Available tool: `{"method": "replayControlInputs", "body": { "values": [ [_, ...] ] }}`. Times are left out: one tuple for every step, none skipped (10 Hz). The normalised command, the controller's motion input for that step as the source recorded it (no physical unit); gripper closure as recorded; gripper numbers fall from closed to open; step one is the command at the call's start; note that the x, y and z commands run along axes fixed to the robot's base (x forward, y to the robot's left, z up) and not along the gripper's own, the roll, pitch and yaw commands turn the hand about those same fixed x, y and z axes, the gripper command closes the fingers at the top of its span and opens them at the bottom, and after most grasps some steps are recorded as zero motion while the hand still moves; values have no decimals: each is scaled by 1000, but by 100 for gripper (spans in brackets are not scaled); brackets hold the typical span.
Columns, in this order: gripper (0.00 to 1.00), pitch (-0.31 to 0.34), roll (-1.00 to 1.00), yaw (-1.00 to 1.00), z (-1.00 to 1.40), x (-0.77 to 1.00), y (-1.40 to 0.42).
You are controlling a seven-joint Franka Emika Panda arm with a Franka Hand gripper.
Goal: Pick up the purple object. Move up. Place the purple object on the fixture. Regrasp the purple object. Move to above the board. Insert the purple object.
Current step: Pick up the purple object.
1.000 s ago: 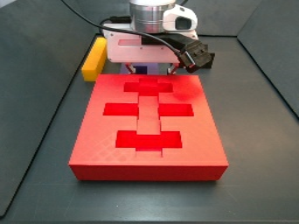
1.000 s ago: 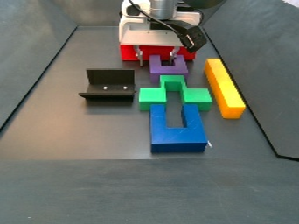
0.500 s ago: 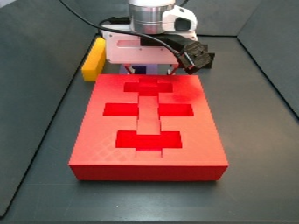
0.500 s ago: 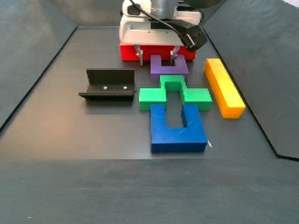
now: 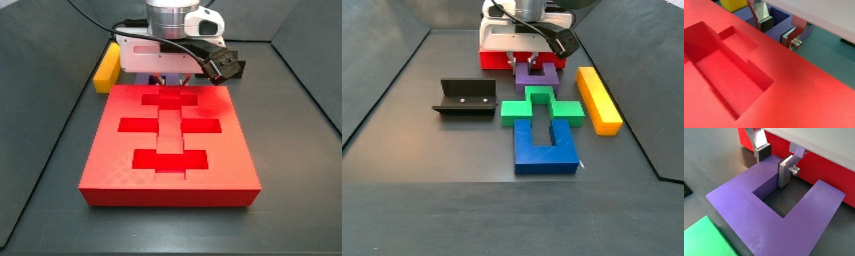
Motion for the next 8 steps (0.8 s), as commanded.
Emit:
{"method": "replayControlInputs", "body": {
  "values": [
    [100, 0, 0, 0, 0, 0, 0],
    [100, 0, 0, 0, 0, 0, 0],
    [100, 0, 0, 0, 0, 0, 0],
    [100, 0, 0, 0, 0, 0, 0],
    [100, 0, 0, 0, 0, 0, 0],
    [100, 0, 0, 0, 0, 0, 0],
    [100, 0, 0, 0, 0, 0, 0],
    [100, 0, 0, 0, 0, 0, 0]
  ]
}}
